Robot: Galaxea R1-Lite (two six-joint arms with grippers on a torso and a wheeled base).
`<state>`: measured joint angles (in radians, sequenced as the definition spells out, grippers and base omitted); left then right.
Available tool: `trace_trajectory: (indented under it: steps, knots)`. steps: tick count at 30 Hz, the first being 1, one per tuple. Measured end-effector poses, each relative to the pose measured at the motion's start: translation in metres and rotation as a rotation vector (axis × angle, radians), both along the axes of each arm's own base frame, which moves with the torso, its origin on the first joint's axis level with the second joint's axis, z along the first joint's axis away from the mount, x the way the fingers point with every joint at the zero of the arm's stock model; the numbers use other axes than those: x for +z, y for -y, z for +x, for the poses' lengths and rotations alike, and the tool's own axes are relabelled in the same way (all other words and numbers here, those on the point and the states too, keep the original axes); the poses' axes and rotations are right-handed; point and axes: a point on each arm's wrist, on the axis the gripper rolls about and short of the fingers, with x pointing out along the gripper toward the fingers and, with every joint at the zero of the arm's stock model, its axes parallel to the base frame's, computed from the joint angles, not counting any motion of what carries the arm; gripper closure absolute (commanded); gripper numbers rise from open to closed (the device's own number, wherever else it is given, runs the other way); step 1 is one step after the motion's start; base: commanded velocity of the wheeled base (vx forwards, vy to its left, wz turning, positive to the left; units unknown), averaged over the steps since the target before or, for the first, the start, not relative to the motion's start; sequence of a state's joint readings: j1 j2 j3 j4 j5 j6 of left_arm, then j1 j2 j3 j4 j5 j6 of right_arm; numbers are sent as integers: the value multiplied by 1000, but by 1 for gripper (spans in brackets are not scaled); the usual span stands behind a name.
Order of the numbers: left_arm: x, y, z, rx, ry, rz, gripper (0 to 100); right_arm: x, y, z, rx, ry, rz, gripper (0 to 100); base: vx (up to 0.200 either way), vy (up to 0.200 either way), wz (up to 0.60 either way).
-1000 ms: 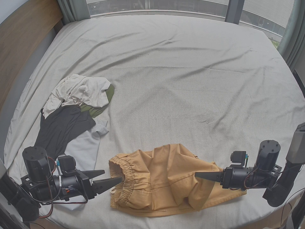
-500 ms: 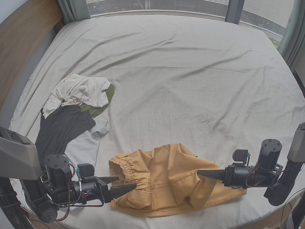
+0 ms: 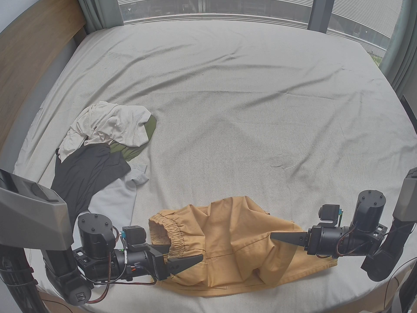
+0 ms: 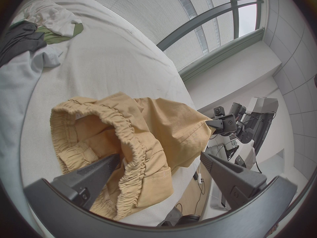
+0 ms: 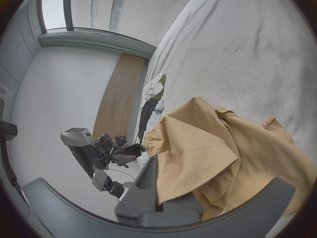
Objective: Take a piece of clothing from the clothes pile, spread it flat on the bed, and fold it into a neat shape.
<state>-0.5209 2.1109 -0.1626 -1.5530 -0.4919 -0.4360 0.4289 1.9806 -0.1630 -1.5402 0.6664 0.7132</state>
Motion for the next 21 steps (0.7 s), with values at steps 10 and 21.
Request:
trace_trajectory:
  steps: [10,21]
  knots:
    - [-5,12,4,-25,-6,-6,0,0,0,0,0,0,0,100,0,0,0]
    - [-12,16,5,-36,-20,4,100,0,0,0,-2,0,0,100,0,0,0]
